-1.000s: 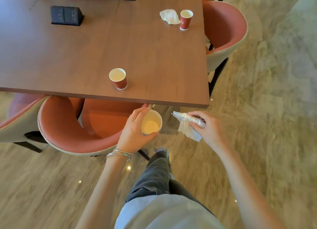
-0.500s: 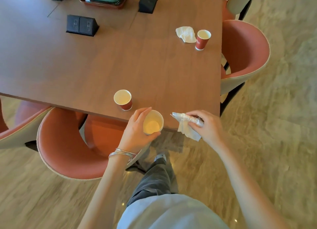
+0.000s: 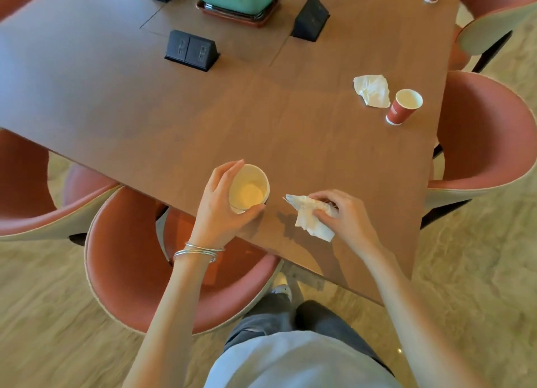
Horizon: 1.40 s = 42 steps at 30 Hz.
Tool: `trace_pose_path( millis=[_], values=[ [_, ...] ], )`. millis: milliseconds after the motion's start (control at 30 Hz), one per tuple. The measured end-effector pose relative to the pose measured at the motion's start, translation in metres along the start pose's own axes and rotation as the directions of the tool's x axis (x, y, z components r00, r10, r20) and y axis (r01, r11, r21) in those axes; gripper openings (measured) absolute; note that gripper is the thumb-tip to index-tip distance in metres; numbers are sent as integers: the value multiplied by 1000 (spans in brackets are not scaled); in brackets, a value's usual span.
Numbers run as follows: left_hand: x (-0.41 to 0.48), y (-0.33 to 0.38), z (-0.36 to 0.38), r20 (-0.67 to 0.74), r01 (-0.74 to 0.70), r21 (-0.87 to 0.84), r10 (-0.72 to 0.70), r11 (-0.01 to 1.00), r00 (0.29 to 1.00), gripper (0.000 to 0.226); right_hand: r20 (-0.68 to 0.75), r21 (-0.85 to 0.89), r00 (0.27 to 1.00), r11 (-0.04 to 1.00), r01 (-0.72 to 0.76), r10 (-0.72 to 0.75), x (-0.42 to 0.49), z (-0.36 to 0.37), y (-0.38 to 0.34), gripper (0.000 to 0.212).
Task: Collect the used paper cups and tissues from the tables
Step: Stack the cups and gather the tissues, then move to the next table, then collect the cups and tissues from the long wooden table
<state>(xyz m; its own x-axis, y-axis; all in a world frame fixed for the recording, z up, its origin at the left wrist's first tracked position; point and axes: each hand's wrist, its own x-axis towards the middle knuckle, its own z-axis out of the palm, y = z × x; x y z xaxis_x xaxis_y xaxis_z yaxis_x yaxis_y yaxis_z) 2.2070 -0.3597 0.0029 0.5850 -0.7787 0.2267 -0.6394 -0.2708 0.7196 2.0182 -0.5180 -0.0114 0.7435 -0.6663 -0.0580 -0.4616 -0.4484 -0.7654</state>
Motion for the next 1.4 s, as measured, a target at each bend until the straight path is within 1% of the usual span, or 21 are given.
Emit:
trace_pose_path(
  millis=[67, 200, 333, 400, 533, 667, 767, 833, 967, 1133, 1233, 1300, 1400],
  values=[
    [4, -5, -8, -43, 48, 2, -47, 999, 998, 82, 31, 3, 999, 1000, 22, -22, 14, 2, -5, 28],
    [6, -18, -11, -86, 171, 21, -168, 985, 982, 83, 89, -1, 994, 998, 65, -64, 40, 8, -10, 28],
    [6, -28, -1, -73, 268, -6, -268, 963, 961, 82, 150, -9, 984, 995, 97, -95, 62, 16, -11, 27],
    [6, -32, 4, -68, 276, 1, -275, 961, 959, 82, 179, -24, 977, 992, 121, -114, 72, 19, -10, 27],
    [8, -40, 13, -75, 304, -9, -304, 953, 950, 80, 219, -37, 970, 992, 120, -109, 88, 26, 0, 28],
    [11, -48, 28, -31, 316, 29, -315, 948, 949, 79, 224, -64, 969, 991, 117, -100, 98, 35, 15, 30],
    [13, -54, 42, 0, 367, 43, -367, 929, 930, 79, 250, -78, 966, 993, 84, -62, 104, 40, 28, 30],
    [12, -57, 51, 23, 386, 47, -388, 921, 922, 78, 269, -56, 962, 996, 64, -47, 105, 42, 36, 29],
    [6, -60, 68, 65, 414, 57, -417, 909, 907, 79, 310, -5, 951, 1000, 11, -9, 102, 45, 51, 26],
    [-4, -55, 82, 78, 430, 32, -431, 902, 899, 81, 349, -19, 936, 999, -38, 43, 101, 47, 71, 24],
    [-12, -45, 88, 148, 400, 55, -403, 915, 903, 83, 315, -67, 948, 998, -20, 40, 104, 52, 82, 17],
    [-18, -38, 93, 185, 370, 61, -375, 927, 908, 82, 273, -157, 962, 987, 30, 15, 106, 57, 89, 13],
    [-24, -32, 95, 182, 353, 44, -355, 935, 917, 81, 212, -293, 977, 953, 79, -15, 103, 68, 97, 12]
  ],
)
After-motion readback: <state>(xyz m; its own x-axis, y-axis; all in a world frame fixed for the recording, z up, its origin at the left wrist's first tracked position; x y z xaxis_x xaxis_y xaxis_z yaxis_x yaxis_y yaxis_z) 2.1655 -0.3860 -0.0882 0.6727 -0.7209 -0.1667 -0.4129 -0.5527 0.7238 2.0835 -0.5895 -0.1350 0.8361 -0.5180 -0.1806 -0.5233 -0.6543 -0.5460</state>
